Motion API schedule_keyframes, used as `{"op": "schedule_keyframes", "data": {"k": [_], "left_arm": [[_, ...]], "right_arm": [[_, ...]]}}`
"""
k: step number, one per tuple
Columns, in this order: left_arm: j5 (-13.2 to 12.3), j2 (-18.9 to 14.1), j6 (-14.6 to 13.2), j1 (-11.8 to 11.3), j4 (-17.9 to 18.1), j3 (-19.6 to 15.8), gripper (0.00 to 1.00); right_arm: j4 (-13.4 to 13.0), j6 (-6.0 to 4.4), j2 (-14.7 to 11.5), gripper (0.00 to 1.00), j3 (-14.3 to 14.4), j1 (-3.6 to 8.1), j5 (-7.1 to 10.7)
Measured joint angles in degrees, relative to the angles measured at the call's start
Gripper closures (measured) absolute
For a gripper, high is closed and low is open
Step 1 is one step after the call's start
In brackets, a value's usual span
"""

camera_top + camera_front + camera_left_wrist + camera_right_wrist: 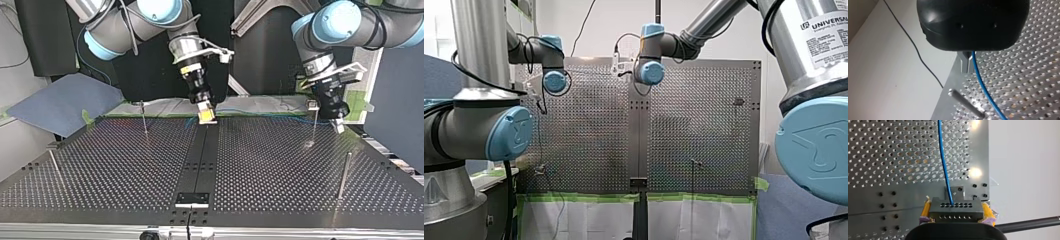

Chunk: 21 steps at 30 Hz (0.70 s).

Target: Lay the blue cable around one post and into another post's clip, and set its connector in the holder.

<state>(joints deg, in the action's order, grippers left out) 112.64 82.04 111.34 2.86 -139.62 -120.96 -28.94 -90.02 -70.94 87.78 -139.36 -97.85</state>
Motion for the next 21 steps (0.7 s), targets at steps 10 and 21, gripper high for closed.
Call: {"op": "schedule_keyframes", "data": {"k": [10, 21], "left_arm": [[-1.39, -0.13, 1.57, -3.42, -1.90, 4.42, 1.00], [-6.50, -0.74, 3.23, -8.72, -2.92, 5.78, 1.00]], "right_arm": [[0.55, -0.17, 0.19, 1.00, -2.27, -0.23, 0.19], [1.10, -0.04, 2.33, 1.00, -4.84, -0.54, 0.49]]}}
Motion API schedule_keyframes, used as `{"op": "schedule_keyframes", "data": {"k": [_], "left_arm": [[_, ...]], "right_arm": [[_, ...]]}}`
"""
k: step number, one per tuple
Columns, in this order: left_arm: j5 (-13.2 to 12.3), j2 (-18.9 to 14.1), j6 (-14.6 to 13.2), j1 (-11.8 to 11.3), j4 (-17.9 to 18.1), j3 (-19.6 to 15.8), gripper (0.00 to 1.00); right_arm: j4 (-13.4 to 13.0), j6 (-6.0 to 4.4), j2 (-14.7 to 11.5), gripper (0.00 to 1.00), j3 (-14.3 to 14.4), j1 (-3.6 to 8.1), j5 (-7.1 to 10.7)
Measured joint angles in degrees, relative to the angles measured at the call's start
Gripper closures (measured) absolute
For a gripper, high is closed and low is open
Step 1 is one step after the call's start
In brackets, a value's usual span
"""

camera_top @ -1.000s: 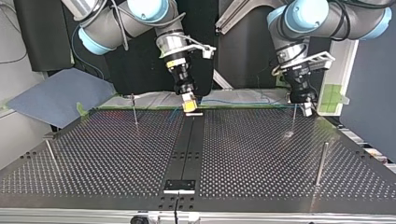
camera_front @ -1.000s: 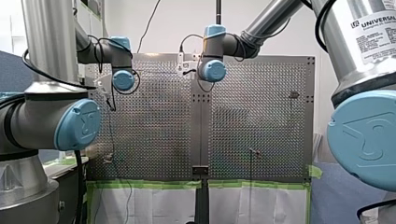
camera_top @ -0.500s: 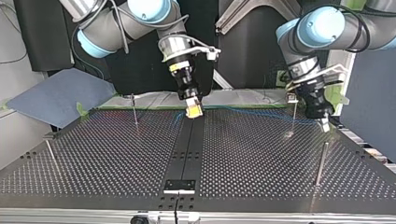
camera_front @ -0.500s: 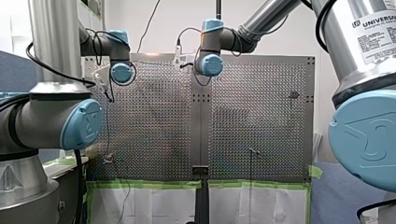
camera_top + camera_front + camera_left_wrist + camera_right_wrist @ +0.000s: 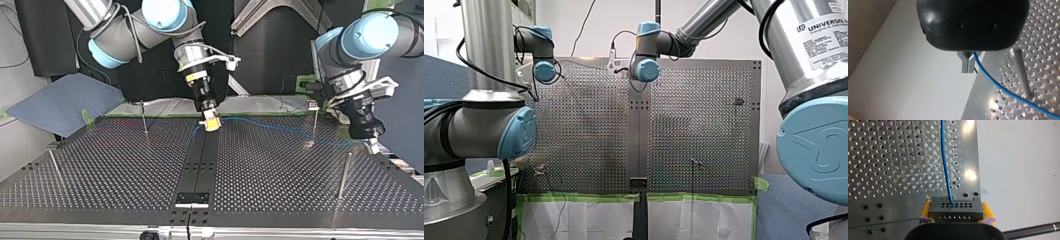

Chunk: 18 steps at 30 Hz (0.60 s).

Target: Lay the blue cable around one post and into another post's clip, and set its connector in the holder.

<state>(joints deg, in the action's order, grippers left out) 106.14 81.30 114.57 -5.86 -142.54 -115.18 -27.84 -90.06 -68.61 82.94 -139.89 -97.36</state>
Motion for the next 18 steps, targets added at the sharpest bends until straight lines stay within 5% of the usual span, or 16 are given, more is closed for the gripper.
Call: {"op": "schedule_keyframes", "data": {"k": [12, 18], "left_arm": [[-4.17, 1.94, 2.91, -5.98, 0.79, 3.54, 1.00], [-5.73, 3.69, 3.48, -6.85, 0.84, 6.04, 1.00]], "right_arm": [[0.34, -0.30, 0.86, 1.00, -2.43, -0.22, -0.02], [0.14, -0.39, 1.01, 1.00, -3.09, 0.10, -0.03]]}}
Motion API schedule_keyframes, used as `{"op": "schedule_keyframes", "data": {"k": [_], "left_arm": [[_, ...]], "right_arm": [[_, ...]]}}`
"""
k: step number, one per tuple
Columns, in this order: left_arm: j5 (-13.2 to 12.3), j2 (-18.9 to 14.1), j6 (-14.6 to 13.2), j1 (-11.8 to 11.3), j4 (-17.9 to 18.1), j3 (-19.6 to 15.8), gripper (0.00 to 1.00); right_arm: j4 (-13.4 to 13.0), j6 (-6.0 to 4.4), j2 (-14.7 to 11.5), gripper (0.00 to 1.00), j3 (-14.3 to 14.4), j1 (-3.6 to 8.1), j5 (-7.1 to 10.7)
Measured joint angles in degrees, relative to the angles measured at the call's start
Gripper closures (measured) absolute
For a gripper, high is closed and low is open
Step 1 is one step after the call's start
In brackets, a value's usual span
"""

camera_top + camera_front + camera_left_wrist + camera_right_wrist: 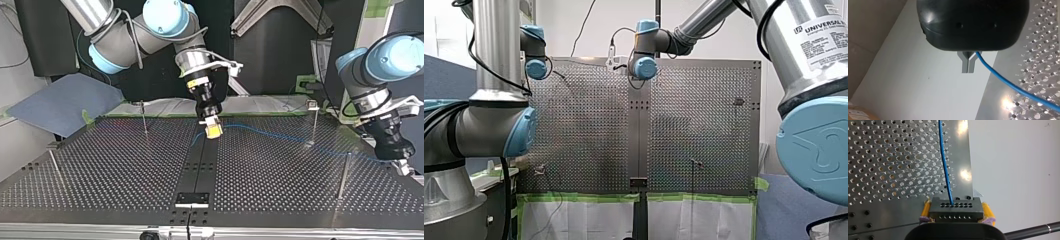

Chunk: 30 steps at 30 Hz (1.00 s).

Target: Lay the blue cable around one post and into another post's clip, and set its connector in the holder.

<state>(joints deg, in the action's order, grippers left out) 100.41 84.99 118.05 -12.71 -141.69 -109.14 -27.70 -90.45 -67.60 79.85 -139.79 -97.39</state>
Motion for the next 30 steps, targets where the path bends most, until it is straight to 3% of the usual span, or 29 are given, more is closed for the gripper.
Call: {"op": "schedule_keyframes", "data": {"k": [6, 18, 30], "left_arm": [[-2.09, 2.93, 0.10, -0.13, 0.00, 1.82, 1.00], [-3.26, 5.79, 2.14, -0.97, -0.01, 5.65, 1.00], [-4.92, 9.88, 2.96, -2.49, 0.71, 6.48, 1.00]], "right_arm": [[-0.44, -0.08, 0.17, 1.00, -0.20, 0.37, 0.07], [-0.80, -0.10, 0.46, 1.00, -0.62, 1.16, 0.10], [-0.74, -0.10, 1.50, 1.00, -0.85, 1.96, 0.17]]}}
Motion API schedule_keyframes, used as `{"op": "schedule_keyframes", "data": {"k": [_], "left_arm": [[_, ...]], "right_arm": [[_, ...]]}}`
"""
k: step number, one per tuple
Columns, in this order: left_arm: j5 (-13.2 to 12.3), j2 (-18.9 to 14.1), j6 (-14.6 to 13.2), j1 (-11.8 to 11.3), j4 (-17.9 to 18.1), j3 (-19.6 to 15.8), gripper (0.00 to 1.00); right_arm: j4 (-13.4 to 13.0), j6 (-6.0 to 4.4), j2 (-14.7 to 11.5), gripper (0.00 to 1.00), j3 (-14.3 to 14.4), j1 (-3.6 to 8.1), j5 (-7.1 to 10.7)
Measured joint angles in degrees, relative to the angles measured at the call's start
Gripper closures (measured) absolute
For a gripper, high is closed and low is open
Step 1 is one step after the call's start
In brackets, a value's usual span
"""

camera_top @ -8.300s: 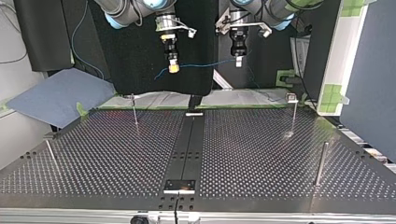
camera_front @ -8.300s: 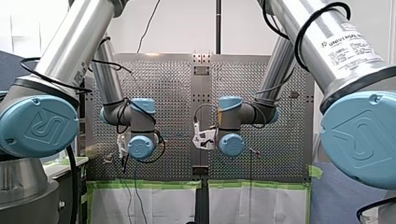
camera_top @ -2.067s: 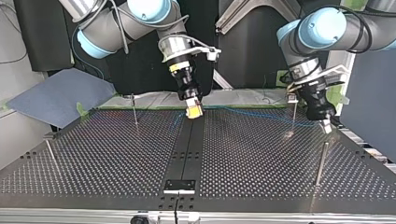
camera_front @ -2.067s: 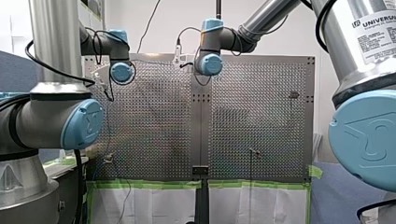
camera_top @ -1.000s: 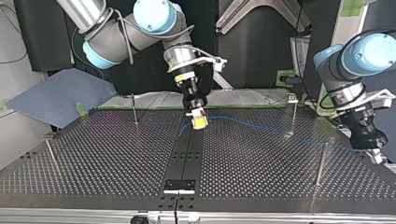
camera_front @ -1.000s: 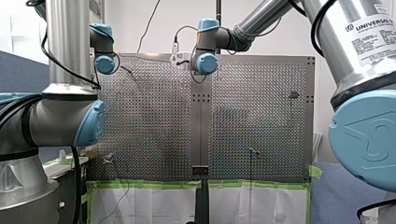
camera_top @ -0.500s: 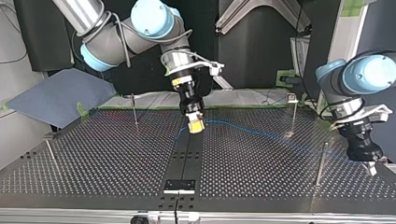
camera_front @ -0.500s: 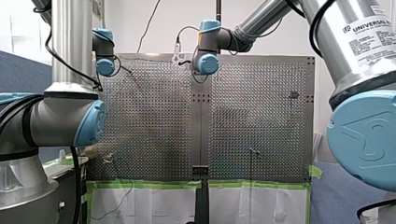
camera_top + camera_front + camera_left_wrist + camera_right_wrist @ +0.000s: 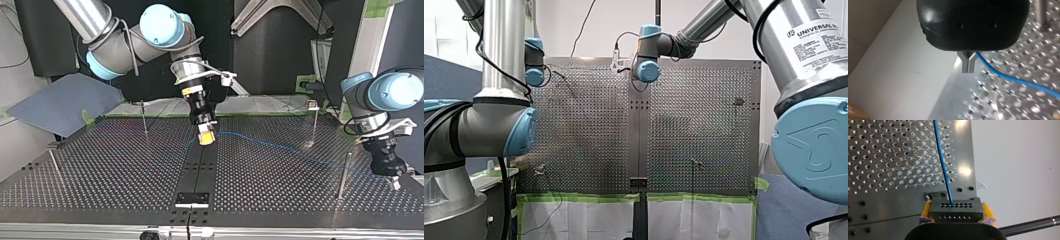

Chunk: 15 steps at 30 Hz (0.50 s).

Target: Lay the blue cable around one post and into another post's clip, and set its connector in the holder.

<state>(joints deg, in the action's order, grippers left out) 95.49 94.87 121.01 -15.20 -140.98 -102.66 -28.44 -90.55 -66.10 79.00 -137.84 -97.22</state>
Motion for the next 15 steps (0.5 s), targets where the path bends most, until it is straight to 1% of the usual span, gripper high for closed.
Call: {"op": "schedule_keyframes", "data": {"k": [10, 15], "left_arm": [[-1.69, 1.75, 0.00, -0.65, 0.95, 0.02, 1.00], [-2.30, 3.19, -0.24, -0.37, 1.05, 0.02, 1.00]], "right_arm": [[-0.18, -0.02, 1.18, 1.00, -0.02, 0.70, -0.11], [-0.35, -0.34, 1.68, 1.00, -0.02, 1.28, -0.09]]}}
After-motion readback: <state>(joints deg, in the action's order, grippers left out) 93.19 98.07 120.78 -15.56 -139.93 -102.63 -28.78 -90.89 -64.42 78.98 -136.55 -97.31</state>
